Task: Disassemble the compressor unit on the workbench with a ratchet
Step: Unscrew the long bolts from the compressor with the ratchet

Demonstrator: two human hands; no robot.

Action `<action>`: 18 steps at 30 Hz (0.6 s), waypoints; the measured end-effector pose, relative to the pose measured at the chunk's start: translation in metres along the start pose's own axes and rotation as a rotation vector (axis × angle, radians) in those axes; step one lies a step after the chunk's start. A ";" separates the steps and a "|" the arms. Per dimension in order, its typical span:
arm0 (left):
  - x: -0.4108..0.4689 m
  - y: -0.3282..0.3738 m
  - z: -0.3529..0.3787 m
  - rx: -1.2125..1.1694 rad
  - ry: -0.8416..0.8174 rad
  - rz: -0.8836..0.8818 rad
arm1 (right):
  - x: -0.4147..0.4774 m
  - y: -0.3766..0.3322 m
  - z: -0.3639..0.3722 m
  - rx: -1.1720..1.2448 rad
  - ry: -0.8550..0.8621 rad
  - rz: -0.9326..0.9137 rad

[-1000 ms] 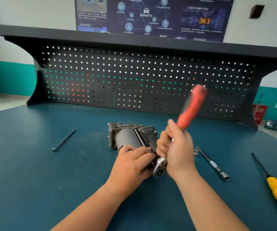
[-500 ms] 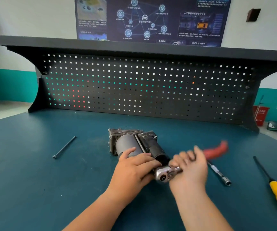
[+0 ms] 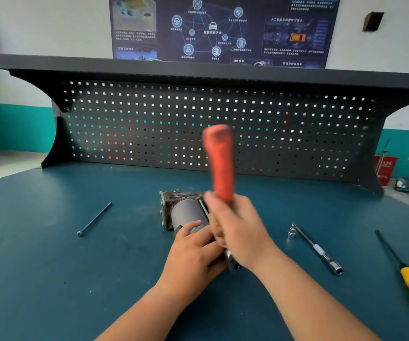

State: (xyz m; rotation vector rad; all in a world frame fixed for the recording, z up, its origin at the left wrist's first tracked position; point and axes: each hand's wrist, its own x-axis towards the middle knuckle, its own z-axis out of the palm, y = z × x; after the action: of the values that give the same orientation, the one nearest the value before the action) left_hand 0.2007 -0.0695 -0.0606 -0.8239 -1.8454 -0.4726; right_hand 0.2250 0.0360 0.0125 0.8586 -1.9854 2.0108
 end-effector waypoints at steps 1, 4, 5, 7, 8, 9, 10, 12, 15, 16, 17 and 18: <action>0.001 0.000 0.000 -0.011 0.026 0.025 | 0.002 -0.002 0.002 -0.113 -0.106 -0.011; 0.002 0.000 -0.002 0.002 0.029 0.049 | 0.006 -0.007 0.001 -0.091 -0.184 0.057; 0.002 0.000 -0.002 0.019 0.011 0.042 | 0.006 -0.009 -0.001 0.028 -0.120 0.111; 0.002 0.001 -0.003 0.025 -0.022 0.015 | 0.003 -0.007 -0.010 0.334 0.143 0.199; 0.002 0.002 -0.004 0.015 -0.029 0.000 | 0.000 -0.003 -0.015 0.512 0.314 0.217; 0.003 0.002 -0.005 0.004 -0.035 -0.009 | -0.005 0.003 -0.020 0.691 0.495 0.231; 0.004 0.002 -0.006 -0.004 -0.047 -0.013 | -0.010 0.010 -0.023 0.850 0.660 0.241; 0.004 0.003 -0.006 -0.004 -0.074 -0.009 | -0.018 0.020 -0.024 1.009 0.833 0.236; 0.001 0.002 -0.004 0.008 -0.062 -0.015 | -0.015 0.019 -0.021 0.863 0.759 0.201; 0.000 0.001 -0.003 0.006 -0.056 -0.020 | -0.012 0.016 -0.020 0.774 0.680 0.186; 0.000 0.001 -0.002 0.005 -0.054 -0.022 | -0.008 0.013 -0.020 0.671 0.580 0.167; -0.001 0.001 -0.002 0.008 -0.056 -0.022 | -0.005 0.009 -0.020 0.562 0.468 0.148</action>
State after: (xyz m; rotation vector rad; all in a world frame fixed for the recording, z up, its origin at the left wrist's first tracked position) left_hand 0.2024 -0.0705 -0.0604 -0.8195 -1.9086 -0.4598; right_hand 0.2190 0.0552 0.0031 0.2693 -1.2817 2.6062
